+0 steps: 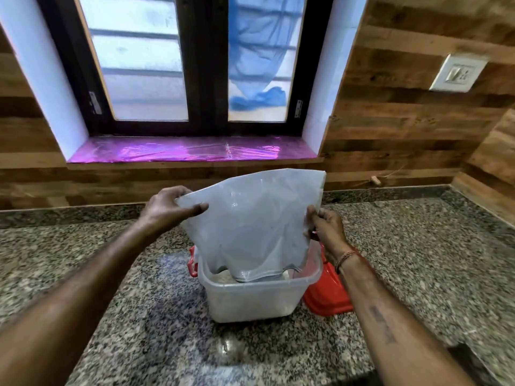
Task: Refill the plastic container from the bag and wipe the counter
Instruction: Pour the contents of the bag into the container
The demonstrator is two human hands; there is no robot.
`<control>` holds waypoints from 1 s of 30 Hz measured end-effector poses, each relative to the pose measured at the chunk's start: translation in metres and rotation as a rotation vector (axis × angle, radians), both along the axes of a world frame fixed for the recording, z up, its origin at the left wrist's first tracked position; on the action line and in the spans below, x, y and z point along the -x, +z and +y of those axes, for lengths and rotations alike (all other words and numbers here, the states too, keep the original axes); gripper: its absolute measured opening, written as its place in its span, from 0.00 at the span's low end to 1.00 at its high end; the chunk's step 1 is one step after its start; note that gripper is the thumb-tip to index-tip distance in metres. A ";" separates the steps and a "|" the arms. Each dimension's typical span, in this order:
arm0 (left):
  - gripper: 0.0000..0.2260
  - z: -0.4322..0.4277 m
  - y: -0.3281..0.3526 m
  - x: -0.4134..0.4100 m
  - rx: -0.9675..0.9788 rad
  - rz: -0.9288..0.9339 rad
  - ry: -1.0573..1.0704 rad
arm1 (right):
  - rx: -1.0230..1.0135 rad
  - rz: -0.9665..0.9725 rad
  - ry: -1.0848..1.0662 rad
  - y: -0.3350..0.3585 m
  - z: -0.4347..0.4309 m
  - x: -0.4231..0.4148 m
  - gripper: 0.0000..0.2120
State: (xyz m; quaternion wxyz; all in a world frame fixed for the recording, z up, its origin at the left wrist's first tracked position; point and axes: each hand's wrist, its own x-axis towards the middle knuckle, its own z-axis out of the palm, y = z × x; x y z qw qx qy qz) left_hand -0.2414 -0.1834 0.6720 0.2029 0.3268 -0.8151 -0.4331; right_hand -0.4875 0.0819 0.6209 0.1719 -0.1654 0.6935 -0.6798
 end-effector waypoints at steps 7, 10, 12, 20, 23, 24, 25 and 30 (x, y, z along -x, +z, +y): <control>0.14 -0.008 -0.022 0.005 -0.235 0.428 0.139 | 0.001 -0.006 -0.038 0.000 -0.005 0.001 0.14; 0.16 -0.009 -0.011 0.014 -0.076 0.415 0.205 | -0.032 -0.050 -0.031 0.004 -0.001 0.005 0.13; 0.15 0.003 -0.007 0.018 -0.141 0.547 0.150 | -0.011 -0.134 0.008 0.009 0.004 0.006 0.12; 0.13 0.040 -0.061 0.011 -0.388 0.455 0.026 | 0.074 -0.228 0.033 0.007 0.018 0.008 0.09; 0.10 0.035 -0.054 0.014 -0.391 0.543 0.110 | 0.018 -0.165 0.014 0.008 0.020 0.011 0.05; 0.09 0.034 -0.051 0.015 -0.384 0.555 0.117 | -0.007 -0.140 -0.002 0.009 0.020 0.011 0.04; 0.08 0.033 -0.048 0.015 -0.384 0.563 0.128 | -0.023 -0.120 -0.023 0.009 0.019 0.010 0.04; 0.10 0.040 -0.037 0.015 -0.481 0.642 0.138 | 0.040 -0.030 -0.102 0.005 0.020 0.005 0.05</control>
